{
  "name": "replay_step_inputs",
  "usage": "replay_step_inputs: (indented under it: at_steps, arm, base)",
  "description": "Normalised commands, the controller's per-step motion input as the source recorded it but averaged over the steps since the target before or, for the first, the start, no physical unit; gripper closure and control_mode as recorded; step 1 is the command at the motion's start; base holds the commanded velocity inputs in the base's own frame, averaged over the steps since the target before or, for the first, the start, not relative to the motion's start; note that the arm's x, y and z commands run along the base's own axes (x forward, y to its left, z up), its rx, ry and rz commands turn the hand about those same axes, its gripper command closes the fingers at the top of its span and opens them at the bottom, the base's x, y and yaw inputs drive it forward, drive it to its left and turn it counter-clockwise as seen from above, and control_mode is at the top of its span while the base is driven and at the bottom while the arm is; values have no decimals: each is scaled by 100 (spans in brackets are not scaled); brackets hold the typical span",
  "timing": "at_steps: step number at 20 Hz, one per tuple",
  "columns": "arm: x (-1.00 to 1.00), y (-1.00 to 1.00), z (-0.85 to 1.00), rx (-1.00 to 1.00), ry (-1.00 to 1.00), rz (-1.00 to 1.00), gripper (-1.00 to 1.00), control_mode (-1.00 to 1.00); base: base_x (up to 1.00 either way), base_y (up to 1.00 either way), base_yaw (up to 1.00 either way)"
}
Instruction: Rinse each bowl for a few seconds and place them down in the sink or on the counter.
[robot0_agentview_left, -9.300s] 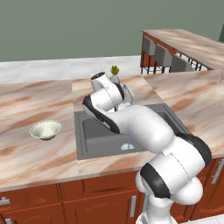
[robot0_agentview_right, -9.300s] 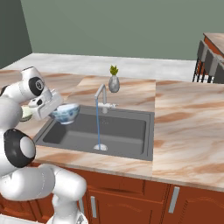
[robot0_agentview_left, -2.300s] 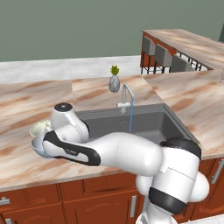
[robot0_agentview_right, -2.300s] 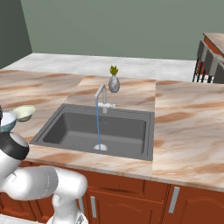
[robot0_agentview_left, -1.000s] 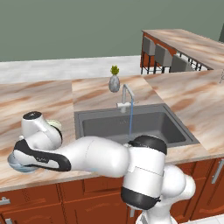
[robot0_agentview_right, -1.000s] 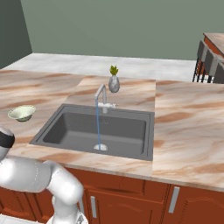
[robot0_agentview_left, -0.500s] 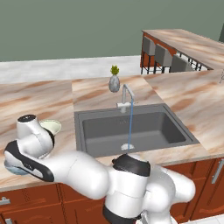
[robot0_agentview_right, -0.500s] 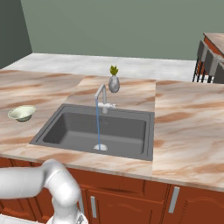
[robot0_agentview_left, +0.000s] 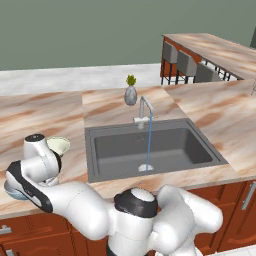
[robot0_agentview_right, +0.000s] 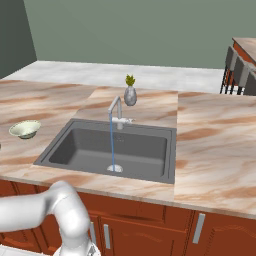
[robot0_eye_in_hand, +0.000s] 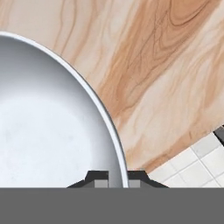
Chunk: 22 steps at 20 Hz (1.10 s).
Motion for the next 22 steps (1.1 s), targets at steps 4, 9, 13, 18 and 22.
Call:
replay_step_inputs:
  at_steps: [4,9,13,18,22]
  arm:
    - [13,20,-30,5,0,2,100,-100]
    - [11,31,-25,3,0,0,-100,-100]
    - [14,31,-5,0,0,0,-100,-100]
    - [4,5,0,2,0,1,-100,-100]
    - [0,0,0,2,0,3,-100,-100]
  base:
    - [0,0,0]
    - [0,0,0]
    - [0,0,0]
    - [0,0,0]
    - [0,0,0]
